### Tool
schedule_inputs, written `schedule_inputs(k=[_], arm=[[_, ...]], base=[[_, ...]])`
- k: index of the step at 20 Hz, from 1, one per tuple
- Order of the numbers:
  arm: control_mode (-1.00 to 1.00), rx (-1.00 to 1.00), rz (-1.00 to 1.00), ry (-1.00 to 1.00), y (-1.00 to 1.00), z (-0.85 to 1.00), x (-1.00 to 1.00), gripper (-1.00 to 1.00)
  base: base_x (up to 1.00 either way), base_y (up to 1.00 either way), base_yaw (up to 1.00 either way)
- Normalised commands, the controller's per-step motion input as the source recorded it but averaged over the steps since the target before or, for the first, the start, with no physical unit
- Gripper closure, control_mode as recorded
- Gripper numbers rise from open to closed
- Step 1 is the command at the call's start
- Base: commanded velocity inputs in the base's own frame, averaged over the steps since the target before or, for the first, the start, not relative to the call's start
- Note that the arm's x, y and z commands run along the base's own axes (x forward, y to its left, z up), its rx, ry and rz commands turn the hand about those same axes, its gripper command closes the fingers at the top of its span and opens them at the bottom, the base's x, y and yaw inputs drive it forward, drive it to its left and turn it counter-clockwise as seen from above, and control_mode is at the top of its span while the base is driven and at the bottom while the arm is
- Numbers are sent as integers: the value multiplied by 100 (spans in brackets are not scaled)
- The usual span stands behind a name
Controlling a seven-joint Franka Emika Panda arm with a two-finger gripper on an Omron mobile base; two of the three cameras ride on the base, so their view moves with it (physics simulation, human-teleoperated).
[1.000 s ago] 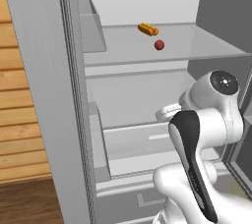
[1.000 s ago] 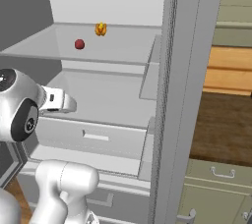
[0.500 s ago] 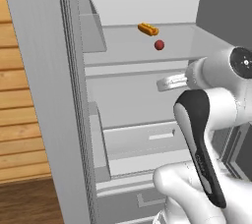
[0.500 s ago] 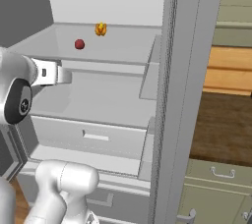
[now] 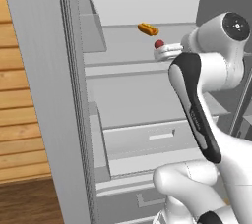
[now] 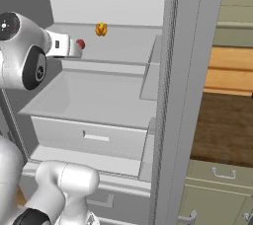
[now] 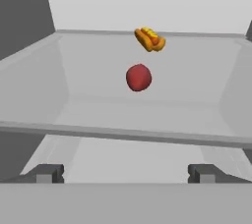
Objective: Take the strawberry from the fridge and place it on top of the pancake, located on the dining counter.
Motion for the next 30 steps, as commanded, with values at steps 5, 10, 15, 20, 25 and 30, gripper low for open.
schedule_inputs(k=[5,10,15,20,25,30], arm=[[-100,2,-3,8,-22,1,91,-100],[-100,0,-3,6,-1,-3,83,-100],[-100,0,0,0,20,-3,68,-100],[-100,0,0,0,0,-4,75,-100],[-100,0,0,6,-1,-11,31,-100],[-100,0,0,4,0,-2,-15,-100]], base=[[0,0,0],[0,0,0],[0,0,0],[0,0,0],[0,0,0],[0,0,0]])
